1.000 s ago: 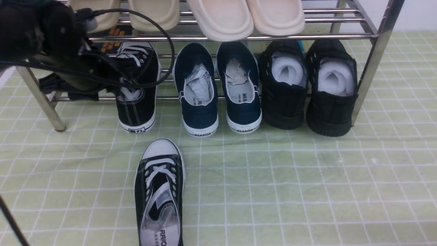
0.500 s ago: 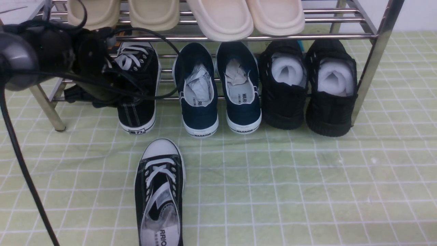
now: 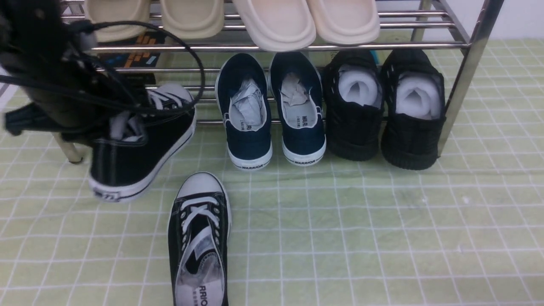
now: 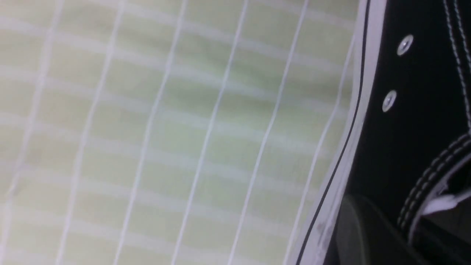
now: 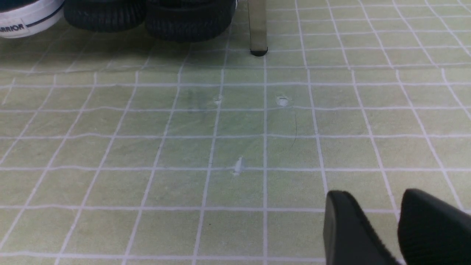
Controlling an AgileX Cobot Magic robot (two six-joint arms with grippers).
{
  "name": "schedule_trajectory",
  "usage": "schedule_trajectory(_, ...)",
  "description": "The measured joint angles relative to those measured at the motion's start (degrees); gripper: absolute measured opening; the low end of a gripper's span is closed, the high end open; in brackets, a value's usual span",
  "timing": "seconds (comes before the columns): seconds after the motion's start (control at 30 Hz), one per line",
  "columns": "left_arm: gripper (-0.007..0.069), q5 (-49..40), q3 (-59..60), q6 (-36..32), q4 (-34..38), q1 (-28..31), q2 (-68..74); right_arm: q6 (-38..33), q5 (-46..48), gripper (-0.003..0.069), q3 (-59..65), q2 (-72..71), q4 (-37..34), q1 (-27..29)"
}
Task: Take the shoes off the shelf with your hand from the green coffee tablecloth.
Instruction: 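Set the held shoe down on the floor in front of the rack with the left gripper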
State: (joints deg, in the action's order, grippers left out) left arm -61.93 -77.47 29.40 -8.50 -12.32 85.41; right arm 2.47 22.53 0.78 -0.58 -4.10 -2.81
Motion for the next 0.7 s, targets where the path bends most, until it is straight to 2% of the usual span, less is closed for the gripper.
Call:
schedule_trajectory(0.13, 0.001, -7.55, 0.0, -1.63, 0.85, 0.0, -5.76, 0.0, 0.0, 0.0237, 0.0, 0.0, 0.0, 0.0)
schedule_trajectory(0.2, 0.001, -8.72, 0.06, -1.85, 1.21, 0.0, -6.9, 0.0, 0.0, 0.0237, 0.0, 0.0, 0.0, 0.0)
schedule_trajectory(0.37, 0.0011, -8.84, 5.53, -5.12, 8.0, -1.33, -15.36, 0.0, 0.0, 0.0237, 0.0, 0.0, 0.0, 0.0)
schedule_trajectory(0.5, 0.0011, -8.84, 11.48, -3.55, 12.29, -8.87, -21.21, 0.0, 0.0, 0.0237, 0.0, 0.0, 0.0, 0.0)
schedule_trajectory(0.57, 0.0011, -8.84, 14.12, 1.14, 12.77, -14.74, -22.65, 0.0, 0.0, 0.0237, 0.0, 0.0, 0.0, 0.0)
schedule_trajectory(0.6, 0.0011, -8.84, 14.33, 1.62, 12.77, -15.91, -22.79, 0.0, 0.0, 0.0237, 0.0, 0.0, 0.0, 0.0)
schedule_trajectory(0.7, 0.0011, -6.27, 17.44, 11.44, 10.91, -25.69, -22.39, 0.0, 0.0, 0.0237, 0.0, 0.0, 0.0, 0.0)
